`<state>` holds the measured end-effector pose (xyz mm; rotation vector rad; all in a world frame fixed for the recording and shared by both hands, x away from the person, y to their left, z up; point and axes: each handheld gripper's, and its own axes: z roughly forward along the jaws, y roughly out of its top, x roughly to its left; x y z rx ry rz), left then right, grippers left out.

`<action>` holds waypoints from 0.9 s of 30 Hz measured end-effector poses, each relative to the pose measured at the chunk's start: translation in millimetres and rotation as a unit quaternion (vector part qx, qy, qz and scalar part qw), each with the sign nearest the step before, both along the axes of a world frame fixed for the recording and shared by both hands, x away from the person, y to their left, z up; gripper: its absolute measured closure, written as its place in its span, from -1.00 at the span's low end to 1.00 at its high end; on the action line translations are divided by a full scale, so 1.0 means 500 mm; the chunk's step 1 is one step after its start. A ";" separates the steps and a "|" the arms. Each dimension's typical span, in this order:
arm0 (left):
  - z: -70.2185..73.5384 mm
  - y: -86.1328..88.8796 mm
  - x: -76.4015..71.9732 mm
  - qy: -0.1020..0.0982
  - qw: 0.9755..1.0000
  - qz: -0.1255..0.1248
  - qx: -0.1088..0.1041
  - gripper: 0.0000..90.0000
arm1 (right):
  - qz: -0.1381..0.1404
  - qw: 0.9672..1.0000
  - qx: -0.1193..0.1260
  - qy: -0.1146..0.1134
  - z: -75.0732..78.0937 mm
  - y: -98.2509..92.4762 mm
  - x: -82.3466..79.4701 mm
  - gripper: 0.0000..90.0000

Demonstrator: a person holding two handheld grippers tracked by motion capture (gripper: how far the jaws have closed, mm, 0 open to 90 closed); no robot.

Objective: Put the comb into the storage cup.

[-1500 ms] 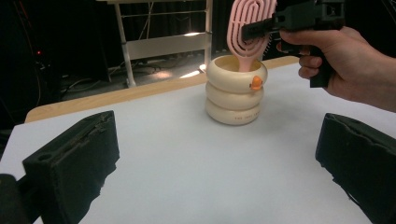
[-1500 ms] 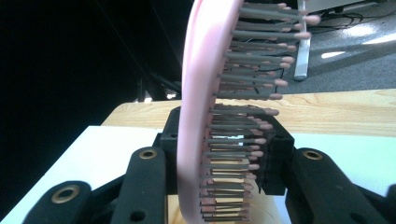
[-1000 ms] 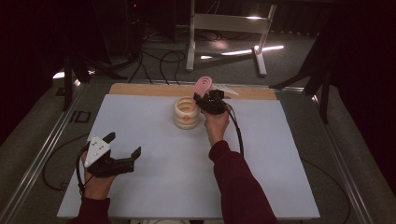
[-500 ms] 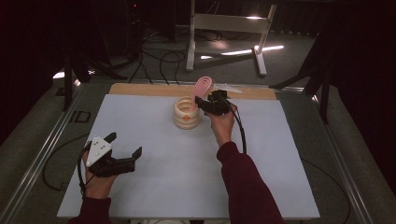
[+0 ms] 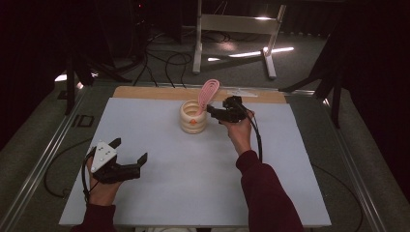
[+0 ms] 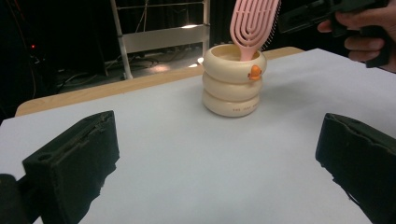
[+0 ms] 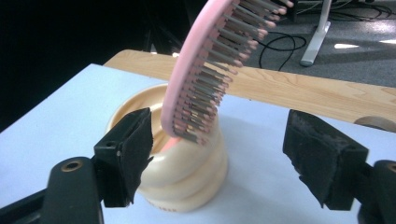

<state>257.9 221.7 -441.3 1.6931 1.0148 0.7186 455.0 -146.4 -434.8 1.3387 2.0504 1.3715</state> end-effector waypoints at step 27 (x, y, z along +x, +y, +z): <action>-0.004 0.004 0.004 0.000 1.000 0.001 0.002 -1.00 | 0.007 0.998 -0.067 -0.010 0.010 -0.111 -0.099 -0.78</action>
